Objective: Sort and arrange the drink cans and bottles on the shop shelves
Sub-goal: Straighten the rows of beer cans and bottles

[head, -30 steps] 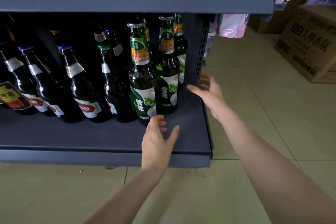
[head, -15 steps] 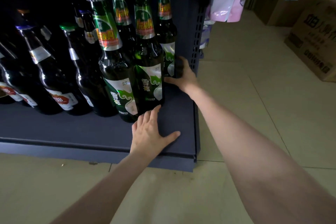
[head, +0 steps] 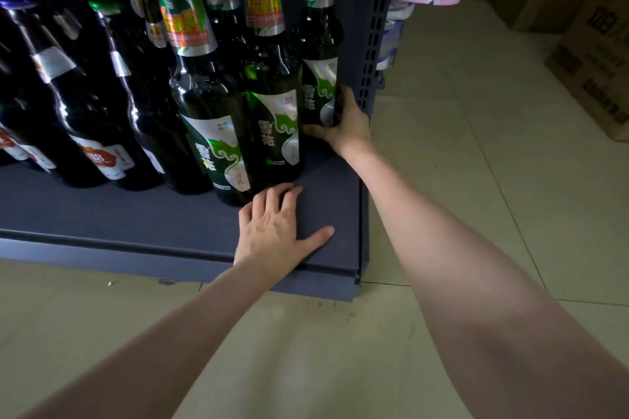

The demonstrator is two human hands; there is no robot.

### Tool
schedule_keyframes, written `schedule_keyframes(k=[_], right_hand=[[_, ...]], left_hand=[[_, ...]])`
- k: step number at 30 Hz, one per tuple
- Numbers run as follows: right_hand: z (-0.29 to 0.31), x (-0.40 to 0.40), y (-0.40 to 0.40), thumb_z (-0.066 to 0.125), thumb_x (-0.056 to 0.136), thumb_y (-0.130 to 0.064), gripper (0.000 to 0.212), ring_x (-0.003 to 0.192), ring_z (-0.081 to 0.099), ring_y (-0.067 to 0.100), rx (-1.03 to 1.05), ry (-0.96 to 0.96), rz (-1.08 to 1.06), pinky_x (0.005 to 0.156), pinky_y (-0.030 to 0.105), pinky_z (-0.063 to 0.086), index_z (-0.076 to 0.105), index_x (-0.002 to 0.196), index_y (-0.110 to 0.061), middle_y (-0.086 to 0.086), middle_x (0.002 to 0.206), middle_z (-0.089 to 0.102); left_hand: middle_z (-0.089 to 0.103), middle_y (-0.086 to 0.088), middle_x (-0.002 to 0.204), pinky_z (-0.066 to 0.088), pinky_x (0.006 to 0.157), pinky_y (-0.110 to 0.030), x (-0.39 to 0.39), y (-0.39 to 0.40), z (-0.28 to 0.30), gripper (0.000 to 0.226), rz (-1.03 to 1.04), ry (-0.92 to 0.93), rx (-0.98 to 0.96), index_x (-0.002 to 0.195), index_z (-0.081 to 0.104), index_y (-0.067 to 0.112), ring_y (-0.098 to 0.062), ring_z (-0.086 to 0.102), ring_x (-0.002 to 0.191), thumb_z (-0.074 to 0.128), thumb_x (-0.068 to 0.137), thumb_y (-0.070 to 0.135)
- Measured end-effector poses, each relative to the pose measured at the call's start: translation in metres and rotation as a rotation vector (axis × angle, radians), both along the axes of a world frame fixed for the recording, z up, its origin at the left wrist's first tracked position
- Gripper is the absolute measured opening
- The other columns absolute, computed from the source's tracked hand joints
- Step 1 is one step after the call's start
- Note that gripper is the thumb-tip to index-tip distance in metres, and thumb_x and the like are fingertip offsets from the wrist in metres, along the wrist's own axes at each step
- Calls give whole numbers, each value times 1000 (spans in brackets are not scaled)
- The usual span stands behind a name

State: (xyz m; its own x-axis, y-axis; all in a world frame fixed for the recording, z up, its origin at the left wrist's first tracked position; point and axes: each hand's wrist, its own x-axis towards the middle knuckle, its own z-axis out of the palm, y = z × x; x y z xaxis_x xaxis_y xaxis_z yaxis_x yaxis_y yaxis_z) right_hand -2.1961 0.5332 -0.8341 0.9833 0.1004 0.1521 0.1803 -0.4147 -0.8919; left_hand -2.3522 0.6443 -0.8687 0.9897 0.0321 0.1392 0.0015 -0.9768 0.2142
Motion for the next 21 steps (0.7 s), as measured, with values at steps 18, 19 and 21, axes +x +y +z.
schedule_keyframes(k=[18,19,21], right_hand=[[6,-39,-15,78,75,-18,77,120,50,17,32,-31,-58,102,29,40,34,139,-16,4,131,54],[7,-47,-18,76,76,-19,70,117,52,16,38,-81,-108,101,29,41,39,135,-14,5,127,56],[10,-67,-19,75,78,-18,57,110,55,15,126,-163,-155,99,34,46,47,127,-11,4,118,58]], left_hand=[[29,5,143,18,106,-30,-3,4,10,68,-56,40,-125,141,29,24,-18,26,130,49,85,57],[35,3,139,22,103,-29,-6,7,10,61,-62,26,-202,138,35,21,-20,31,127,54,86,48],[51,-5,125,30,96,-29,-15,19,11,46,-29,-72,-386,126,50,13,-25,43,116,62,85,27]])
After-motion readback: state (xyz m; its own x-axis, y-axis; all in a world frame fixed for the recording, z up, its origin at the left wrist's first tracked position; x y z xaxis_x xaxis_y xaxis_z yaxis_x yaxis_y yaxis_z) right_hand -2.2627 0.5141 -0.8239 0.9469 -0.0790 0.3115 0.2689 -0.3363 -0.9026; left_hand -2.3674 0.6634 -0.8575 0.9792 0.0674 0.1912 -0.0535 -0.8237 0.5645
